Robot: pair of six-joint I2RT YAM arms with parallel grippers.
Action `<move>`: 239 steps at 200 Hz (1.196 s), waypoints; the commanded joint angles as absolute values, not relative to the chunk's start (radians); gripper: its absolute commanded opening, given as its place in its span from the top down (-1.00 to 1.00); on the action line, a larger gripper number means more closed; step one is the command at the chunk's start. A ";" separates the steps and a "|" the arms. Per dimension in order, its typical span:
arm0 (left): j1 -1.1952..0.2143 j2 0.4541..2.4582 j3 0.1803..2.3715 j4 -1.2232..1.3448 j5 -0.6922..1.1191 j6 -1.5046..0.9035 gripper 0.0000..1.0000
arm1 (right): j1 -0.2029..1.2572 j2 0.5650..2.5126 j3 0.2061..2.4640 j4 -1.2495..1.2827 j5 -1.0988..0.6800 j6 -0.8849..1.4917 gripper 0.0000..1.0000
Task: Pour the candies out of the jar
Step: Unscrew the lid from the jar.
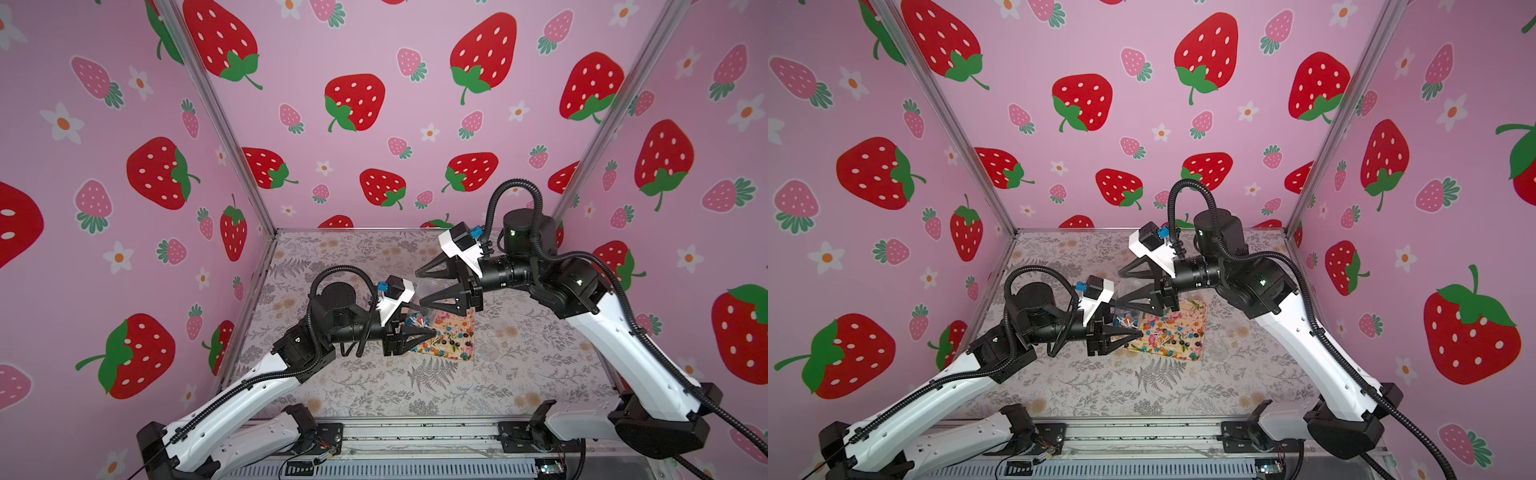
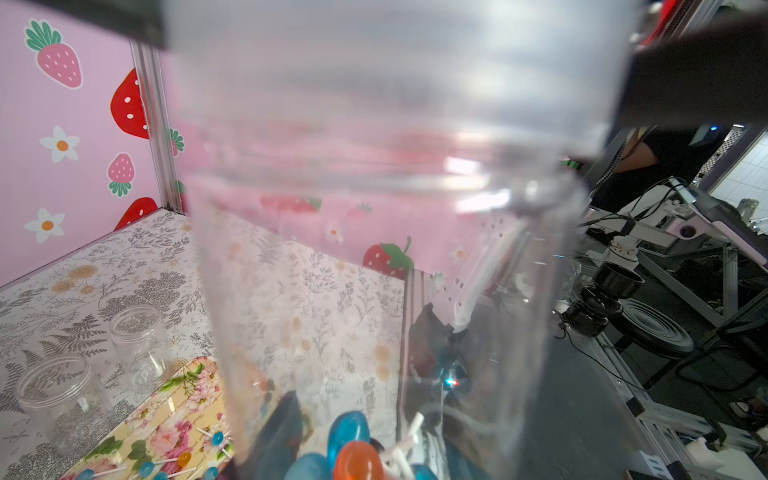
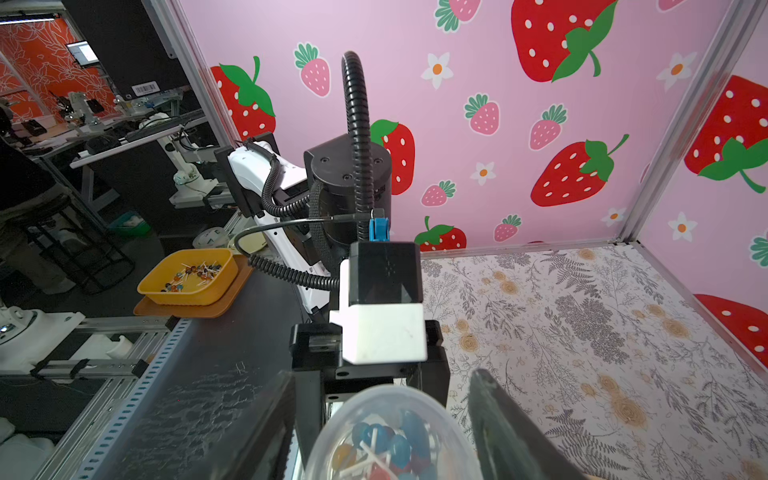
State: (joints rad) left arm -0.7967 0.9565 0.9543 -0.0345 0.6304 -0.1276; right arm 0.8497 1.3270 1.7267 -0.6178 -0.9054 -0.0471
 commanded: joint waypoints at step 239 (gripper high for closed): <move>-0.793 0.949 0.956 -0.066 0.548 -0.086 -0.04 | 0.910 1.273 1.724 -0.692 -0.512 0.348 -0.80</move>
State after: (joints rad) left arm -0.7959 0.9573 0.9539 -0.0795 0.5491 -0.1013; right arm 0.9009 1.2648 1.7390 -0.7124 -0.4911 0.3279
